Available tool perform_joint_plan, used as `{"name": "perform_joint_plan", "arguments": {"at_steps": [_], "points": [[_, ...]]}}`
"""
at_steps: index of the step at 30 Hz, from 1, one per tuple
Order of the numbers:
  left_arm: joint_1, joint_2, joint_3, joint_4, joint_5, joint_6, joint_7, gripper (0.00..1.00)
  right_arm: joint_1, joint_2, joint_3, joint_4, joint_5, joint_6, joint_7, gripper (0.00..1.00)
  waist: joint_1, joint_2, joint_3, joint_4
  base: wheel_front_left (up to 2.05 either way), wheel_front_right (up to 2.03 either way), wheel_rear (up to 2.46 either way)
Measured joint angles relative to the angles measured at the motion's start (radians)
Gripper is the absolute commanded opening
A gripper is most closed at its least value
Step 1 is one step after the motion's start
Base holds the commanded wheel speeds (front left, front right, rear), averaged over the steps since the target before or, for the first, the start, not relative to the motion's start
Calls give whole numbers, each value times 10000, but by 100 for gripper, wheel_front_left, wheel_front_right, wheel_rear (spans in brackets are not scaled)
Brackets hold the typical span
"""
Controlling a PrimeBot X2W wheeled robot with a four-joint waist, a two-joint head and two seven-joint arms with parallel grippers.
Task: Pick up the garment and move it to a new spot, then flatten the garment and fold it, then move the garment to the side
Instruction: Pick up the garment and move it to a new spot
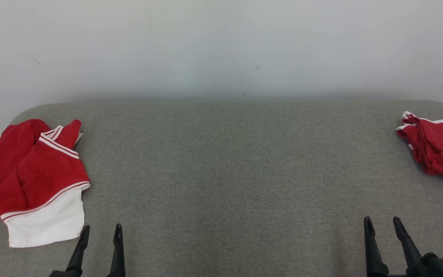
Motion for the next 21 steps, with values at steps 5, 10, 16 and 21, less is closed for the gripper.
{"name": "perform_joint_plan", "arguments": {"at_steps": [5,10,16,21], "points": [[-18,-2,113,61,6,0,0,100,7,23,58,31,-4,0,-15,100,0,0,9,209,0,0,0],[-44,46,238,153,38,13,-2,100,12,88,153,82,8,0,-19,100,0,0,19,663,0,0,0],[-63,63,382,180,98,77,0,100,8,130,265,125,-2,0,-29,100,0,0,51,1507,0,0,0],[-35,102,516,209,96,115,0,100,-20,102,301,153,-4,0,-27,100,1,0,92,2386,0,0,0]]}}
